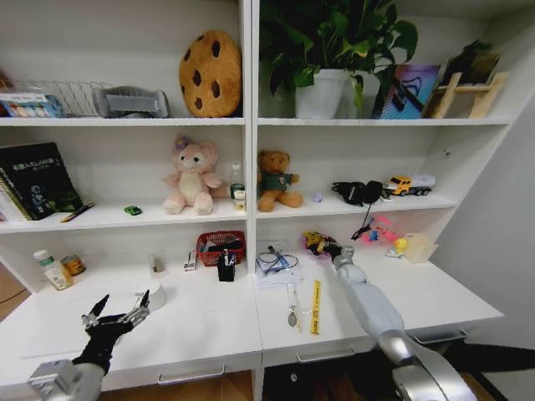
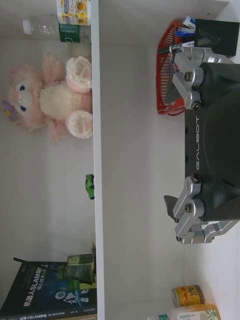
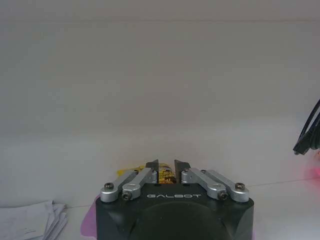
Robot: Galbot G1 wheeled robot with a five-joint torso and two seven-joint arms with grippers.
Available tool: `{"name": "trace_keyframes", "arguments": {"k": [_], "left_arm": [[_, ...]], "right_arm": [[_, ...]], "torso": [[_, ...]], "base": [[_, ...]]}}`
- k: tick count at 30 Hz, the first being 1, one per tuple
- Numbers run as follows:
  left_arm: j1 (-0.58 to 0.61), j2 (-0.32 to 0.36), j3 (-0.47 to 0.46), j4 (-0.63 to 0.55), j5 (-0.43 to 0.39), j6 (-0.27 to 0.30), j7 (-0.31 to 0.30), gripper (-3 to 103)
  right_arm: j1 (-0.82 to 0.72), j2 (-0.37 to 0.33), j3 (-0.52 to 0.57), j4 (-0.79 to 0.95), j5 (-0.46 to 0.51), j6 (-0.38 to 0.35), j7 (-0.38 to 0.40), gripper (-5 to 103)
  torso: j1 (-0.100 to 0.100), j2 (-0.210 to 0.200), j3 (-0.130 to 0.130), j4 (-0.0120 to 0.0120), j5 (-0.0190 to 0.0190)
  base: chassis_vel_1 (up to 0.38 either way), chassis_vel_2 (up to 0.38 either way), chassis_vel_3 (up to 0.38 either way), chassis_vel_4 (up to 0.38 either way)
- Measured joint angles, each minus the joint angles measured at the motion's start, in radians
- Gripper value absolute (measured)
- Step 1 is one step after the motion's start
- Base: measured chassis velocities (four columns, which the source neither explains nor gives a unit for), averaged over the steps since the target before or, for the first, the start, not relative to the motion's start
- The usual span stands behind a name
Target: Organize the objects on the table.
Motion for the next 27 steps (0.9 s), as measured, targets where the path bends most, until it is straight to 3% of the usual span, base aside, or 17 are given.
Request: {"name": "trace_keyframes", "arguments": {"k": [2,4,5,7,11,14,15,17,18,20,21,22,23,26,27], "left_arm": [[0.0,0.0,0.0,0.0,0.0,0.0,0.0,100],[0.0,0.0,0.0,0.0,0.0,0.0,0.0,100],[0.0,0.0,0.0,0.0,0.0,0.0,0.0,100],[0.0,0.0,0.0,0.0,0.0,0.0,0.0,100],[0.0,0.0,0.0,0.0,0.0,0.0,0.0,100],[0.0,0.0,0.0,0.0,0.0,0.0,0.0,100],[0.0,0.0,0.0,0.0,0.0,0.0,0.0,100],[0.0,0.0,0.0,0.0,0.0,0.0,0.0,100],[0.0,0.0,0.0,0.0,0.0,0.0,0.0,100],[0.0,0.0,0.0,0.0,0.0,0.0,0.0,100],[0.0,0.0,0.0,0.0,0.0,0.0,0.0,100],[0.0,0.0,0.0,0.0,0.0,0.0,0.0,100],[0.0,0.0,0.0,0.0,0.0,0.0,0.0,100],[0.0,0.0,0.0,0.0,0.0,0.0,0.0,100],[0.0,0.0,0.0,0.0,0.0,0.0,0.0,100]], "right_arm": [[-0.006,-0.002,0.001,0.009,0.003,0.004,-0.001,19],[-0.029,-0.013,0.012,0.057,0.014,-0.004,-0.001,35],[-0.029,-0.013,0.012,0.057,0.014,-0.004,-0.001,35],[-0.081,-0.054,0.033,0.165,0.038,-0.048,-0.002,40],[-0.163,-0.117,0.06,0.293,0.028,-0.046,0.024,51],[-0.368,-0.208,0.132,0.553,0.023,-0.078,0.102,67],[-0.368,-0.208,0.132,0.553,0.023,-0.078,0.102,67],[-0.581,-0.249,0.22,0.78,0.045,-0.115,0.136,78],[-0.581,-0.249,0.22,0.78,0.045,-0.115,0.136,78],[-0.751,-0.253,0.291,0.944,0.05,-0.125,0.164,89],[-0.86,-0.243,0.339,1.036,0.051,-0.129,0.178,89],[-0.86,-0.243,0.339,1.036,0.051,-0.129,0.178,89],[-0.937,-0.229,0.381,1.104,0.051,-0.131,0.18,97],[-1.166,-0.146,0.485,1.313,0.035,-0.119,0.166,100],[-1.166,-0.146,0.485,1.313,0.035,-0.119,0.166,100]], "torso": [[0.0,0.0,0.0,-0.0001,0.0002],[0.0,0.0,0.0,0.0004,0.0003],[0.0,0.0,0.0,0.0004,0.0003],[0.0,0.0,0.0,0.0006,0.0004],[0.0,0.0,0.0,0.0,0.0002],[0.0,0.0,0.0,-0.0002,-0.0002],[0.0,0.0,0.0,-0.0002,-0.0002],[0.0,0.0,0.0,-0.0006,0.0007],[0.0,0.0,0.0,-0.0006,0.0007],[0.0,0.0,0.0,-0.0003,-0.0003],[0.0,0.0,0.0,-0.0003,0.0004],[0.0,0.0,0.0,-0.0003,0.0004],[0.0,0.0,0.0,0.0,0.0006],[0.0,0.0,0.0,0.0001,-0.0001],[0.0,0.0,0.0,0.0001,-0.0001]], "base": [[0.0,0.0,0.0,0.0],[0.0,0.0,0.0,0.0],[0.0,0.0,0.0,0.0],[0.0,0.0,0.0,0.0],[0.0,0.0,0.0,0.0],[0.0,0.0,0.0,0.0],[0.0,0.0,0.0,0.0],[0.0,0.0,0.0,0.0],[0.0,0.0,0.0,0.0],[0.0,0.0,0.0,0.0],[0.0,0.0,0.0,0.0],[0.0,0.0,0.0,0.0],[0.0,0.0,0.0,0.0],[0.0,0.0,0.0,0.0],[0.0,0.0,0.0,0.0]]}}
